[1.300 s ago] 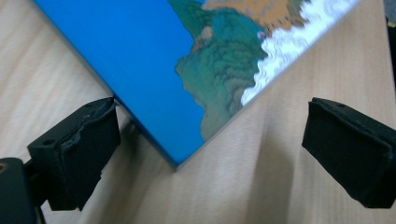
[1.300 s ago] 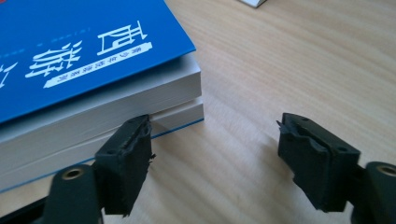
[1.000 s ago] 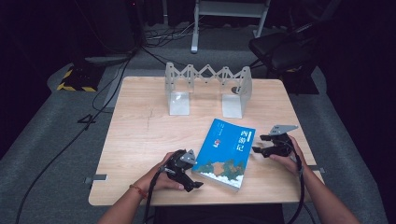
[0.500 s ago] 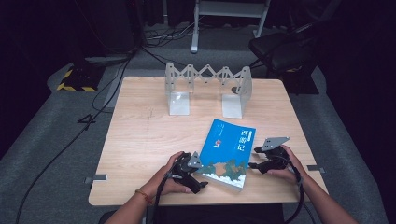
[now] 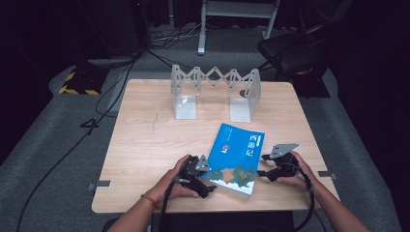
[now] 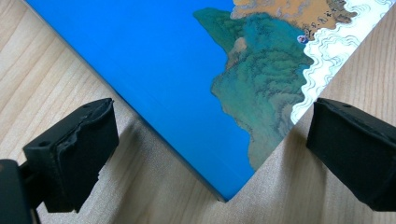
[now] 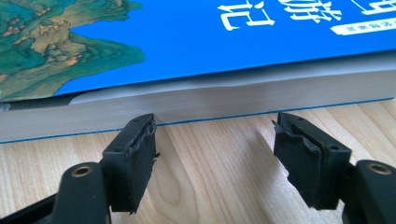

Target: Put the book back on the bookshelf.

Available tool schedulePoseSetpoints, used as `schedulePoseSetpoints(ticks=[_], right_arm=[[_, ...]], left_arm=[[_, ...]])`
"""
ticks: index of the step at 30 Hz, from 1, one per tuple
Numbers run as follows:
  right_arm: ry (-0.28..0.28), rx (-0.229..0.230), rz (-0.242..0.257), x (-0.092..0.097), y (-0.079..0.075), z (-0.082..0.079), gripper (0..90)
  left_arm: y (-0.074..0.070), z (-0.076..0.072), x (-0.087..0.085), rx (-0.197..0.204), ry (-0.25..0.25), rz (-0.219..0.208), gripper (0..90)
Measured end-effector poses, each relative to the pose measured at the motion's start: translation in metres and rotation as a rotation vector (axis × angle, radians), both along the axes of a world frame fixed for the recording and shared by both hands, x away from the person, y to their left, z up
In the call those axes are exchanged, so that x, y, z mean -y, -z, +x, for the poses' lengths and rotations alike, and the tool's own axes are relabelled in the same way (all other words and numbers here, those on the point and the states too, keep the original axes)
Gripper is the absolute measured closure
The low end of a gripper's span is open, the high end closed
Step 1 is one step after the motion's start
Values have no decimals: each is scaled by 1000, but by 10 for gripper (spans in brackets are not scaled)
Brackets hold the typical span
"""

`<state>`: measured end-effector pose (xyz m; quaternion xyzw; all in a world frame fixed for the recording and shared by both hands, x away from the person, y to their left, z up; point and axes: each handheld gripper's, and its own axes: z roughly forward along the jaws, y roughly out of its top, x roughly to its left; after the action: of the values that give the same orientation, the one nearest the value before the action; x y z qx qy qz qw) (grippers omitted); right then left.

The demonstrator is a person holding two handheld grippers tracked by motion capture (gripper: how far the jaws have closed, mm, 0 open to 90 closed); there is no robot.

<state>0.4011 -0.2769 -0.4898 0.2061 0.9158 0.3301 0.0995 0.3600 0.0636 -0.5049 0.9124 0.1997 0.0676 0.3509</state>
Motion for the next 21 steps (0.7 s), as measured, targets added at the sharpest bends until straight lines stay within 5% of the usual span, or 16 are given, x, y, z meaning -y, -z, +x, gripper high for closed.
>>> schedulePoseSetpoints(ticks=[21], right_arm=[[-30, 7, 11, -2, -4, -6, 376]], left_arm=[[0, 0, 0, 0, 1, 0, 24]])
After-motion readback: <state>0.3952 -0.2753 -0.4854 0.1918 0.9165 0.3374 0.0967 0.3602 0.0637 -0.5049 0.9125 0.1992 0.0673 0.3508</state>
